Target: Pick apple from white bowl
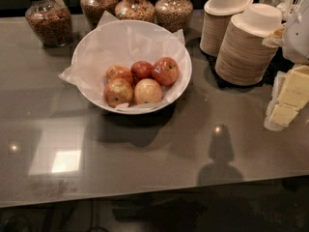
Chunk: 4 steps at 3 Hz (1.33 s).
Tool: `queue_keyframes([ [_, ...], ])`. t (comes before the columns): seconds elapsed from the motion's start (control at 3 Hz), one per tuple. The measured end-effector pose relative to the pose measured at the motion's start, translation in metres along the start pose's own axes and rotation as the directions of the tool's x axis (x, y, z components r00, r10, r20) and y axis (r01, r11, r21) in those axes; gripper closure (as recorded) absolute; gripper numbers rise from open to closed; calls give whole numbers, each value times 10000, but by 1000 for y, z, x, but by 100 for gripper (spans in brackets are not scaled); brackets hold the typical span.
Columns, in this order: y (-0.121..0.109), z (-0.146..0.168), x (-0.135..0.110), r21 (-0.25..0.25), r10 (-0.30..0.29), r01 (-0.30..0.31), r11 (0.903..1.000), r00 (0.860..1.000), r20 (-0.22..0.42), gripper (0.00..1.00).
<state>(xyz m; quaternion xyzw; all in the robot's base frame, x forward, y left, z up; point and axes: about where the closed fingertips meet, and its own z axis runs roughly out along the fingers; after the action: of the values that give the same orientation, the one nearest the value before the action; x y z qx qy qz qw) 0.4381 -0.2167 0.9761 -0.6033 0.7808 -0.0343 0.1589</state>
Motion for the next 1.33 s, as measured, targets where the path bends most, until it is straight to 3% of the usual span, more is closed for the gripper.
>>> queue_keyframes([
  [0.67, -2, 0, -9, 75, -204, 203, 9998, 9997, 135, 0],
  [1.0, -7, 3, -42, 137, -986, 979, 9951, 9929, 672, 0],
  [1.33, -13, 8, -69, 5, -1385, 1398, 9902, 9808, 1372, 0],
])
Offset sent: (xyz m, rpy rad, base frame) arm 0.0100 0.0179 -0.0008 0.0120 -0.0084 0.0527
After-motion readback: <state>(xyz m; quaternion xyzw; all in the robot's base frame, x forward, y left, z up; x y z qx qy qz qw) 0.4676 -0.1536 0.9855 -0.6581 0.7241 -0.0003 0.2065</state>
